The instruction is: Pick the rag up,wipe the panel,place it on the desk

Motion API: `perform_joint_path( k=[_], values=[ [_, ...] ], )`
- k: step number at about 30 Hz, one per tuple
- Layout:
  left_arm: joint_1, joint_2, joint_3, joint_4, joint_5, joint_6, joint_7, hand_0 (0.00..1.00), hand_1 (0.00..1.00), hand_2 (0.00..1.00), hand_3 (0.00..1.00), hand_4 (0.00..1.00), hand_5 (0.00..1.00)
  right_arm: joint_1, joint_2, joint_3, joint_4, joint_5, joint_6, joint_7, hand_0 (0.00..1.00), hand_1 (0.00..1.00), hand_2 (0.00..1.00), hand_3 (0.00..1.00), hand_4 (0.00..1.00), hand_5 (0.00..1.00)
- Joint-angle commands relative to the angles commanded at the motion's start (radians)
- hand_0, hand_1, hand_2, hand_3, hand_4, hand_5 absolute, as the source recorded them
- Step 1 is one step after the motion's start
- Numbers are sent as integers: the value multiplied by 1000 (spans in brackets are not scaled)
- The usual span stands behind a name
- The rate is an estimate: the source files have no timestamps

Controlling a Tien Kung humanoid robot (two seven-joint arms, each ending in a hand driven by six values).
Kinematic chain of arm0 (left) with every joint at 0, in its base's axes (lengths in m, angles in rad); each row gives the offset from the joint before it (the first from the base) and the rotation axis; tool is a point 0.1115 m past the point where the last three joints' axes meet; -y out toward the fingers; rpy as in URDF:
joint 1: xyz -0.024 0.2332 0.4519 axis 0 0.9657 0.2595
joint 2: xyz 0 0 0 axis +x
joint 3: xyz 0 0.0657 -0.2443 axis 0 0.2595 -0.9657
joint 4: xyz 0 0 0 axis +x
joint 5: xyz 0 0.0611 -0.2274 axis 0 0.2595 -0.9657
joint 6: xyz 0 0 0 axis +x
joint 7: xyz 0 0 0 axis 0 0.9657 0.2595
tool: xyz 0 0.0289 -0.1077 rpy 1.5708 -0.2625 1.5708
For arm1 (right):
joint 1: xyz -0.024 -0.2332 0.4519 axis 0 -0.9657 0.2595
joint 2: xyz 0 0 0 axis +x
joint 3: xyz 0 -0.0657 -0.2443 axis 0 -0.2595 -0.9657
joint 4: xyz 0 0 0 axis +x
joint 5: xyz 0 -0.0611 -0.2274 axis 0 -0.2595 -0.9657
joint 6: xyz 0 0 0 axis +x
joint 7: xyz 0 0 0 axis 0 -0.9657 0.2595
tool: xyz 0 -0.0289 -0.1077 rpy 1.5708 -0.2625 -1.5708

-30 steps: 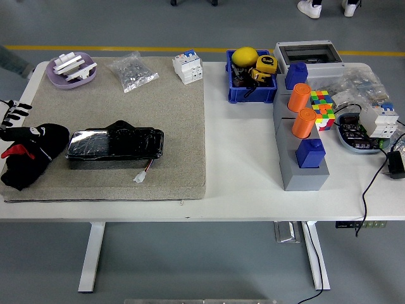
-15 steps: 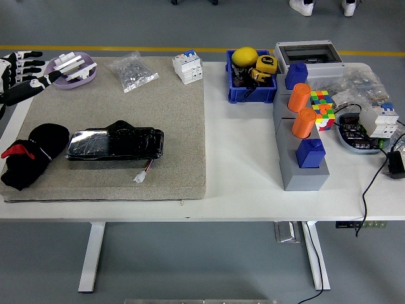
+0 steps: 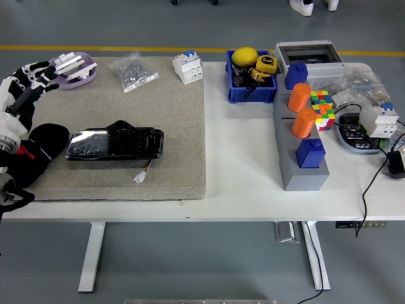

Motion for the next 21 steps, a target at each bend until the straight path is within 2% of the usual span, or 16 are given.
perform_joint_path(
  k=[6, 21],
  values=[
    [2, 13, -12, -6, -26, -7, 2, 605, 683, 623, 596, 883, 286, 3, -2, -23, -1, 10, 0, -2, 769, 690, 710, 680, 998, 520],
    [8, 37, 11, -22, -2, -14, 20, 613, 688, 628, 598, 886, 287, 0, 0, -36, -4, 4, 1, -7, 769, 690, 710, 679, 998, 519]
  ],
)
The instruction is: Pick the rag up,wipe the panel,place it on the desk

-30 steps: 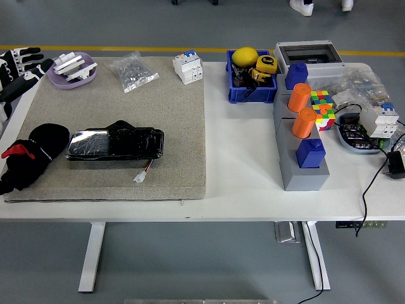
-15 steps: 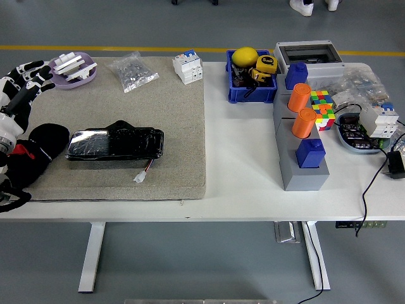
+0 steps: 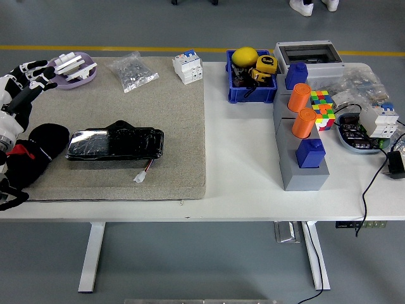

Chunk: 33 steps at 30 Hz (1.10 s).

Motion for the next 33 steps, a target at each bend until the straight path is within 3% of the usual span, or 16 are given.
perform_joint_path(
  k=[13, 33],
  values=[
    [25, 33, 13, -18, 14, -6, 14, 622, 693, 632, 601, 890, 291, -6, 13, 3, -3, -8, -1, -5, 769, 690, 710, 679, 998, 520],
    [31, 48, 20, -35, 26, -12, 30, 645, 701, 642, 602, 896, 299, -10, 21, 0, -8, -3, -3, -2, 770, 691, 711, 679, 998, 521]
  ],
)
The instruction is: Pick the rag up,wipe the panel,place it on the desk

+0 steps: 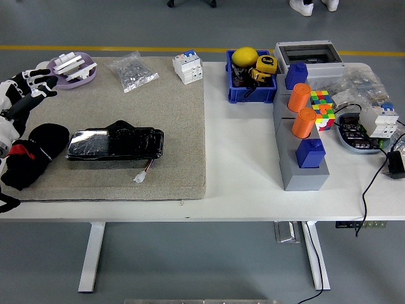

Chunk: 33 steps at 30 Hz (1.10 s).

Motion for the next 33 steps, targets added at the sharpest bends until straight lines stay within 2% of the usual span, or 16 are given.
perform_joint_path(
  k=[16, 33],
  values=[
    [13, 15, 8, -5, 6, 0, 7, 651, 704, 647, 602, 901, 310, -15, 7, 32, 2, -1, 0, 5, 770, 691, 711, 679, 998, 524],
    [1, 23, 10, 6, 7, 0, 8, 660, 706, 651, 603, 904, 316, -14, 11, 47, 4, 1, -1, 6, 771, 691, 711, 679, 998, 523]
  ],
)
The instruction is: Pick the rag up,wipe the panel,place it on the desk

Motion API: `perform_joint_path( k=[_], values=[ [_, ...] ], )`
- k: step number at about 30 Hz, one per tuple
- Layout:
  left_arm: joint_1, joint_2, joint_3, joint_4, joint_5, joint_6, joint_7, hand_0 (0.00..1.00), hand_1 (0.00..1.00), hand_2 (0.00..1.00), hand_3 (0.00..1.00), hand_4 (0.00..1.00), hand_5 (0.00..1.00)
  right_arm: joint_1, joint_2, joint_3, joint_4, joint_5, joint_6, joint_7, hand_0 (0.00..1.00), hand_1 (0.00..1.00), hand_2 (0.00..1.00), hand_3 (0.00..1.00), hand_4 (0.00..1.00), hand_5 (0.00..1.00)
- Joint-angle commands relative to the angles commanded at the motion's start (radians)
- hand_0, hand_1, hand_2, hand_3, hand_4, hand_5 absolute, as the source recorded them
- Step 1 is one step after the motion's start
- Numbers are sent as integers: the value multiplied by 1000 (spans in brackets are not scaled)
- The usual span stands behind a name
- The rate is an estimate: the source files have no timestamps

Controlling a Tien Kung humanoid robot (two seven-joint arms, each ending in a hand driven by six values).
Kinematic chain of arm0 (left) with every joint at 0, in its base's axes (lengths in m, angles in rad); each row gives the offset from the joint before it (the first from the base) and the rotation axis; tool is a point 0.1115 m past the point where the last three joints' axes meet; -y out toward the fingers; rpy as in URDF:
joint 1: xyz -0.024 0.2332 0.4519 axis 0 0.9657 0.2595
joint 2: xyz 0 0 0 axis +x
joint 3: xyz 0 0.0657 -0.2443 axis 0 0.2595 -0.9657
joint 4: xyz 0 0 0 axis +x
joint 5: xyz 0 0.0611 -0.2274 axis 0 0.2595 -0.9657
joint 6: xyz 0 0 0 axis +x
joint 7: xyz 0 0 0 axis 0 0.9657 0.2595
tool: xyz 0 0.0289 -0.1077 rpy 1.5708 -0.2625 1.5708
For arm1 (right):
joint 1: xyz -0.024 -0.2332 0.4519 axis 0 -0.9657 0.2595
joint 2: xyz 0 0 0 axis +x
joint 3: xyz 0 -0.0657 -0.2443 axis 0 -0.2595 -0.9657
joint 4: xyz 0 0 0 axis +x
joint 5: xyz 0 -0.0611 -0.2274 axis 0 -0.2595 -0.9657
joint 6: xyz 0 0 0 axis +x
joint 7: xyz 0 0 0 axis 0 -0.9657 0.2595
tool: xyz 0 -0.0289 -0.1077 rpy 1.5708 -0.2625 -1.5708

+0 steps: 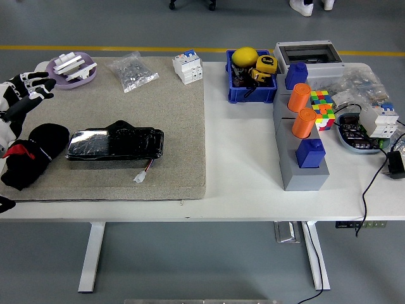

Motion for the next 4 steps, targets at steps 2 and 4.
perform_joint_path(
  k=[2, 4],
  values=[
    [0, 0, -1, 0, 1, 0, 0, 660, 706, 651, 603, 904, 316, 0, 1, 0, 0, 2, 0, 0, 771, 691, 711, 679, 998, 523],
    [1, 0, 0, -2, 2, 1, 1, 660, 706, 651, 603, 904, 316, 1, 2, 3, 0, 1, 0, 0, 771, 691, 711, 679, 998, 523]
  ],
)
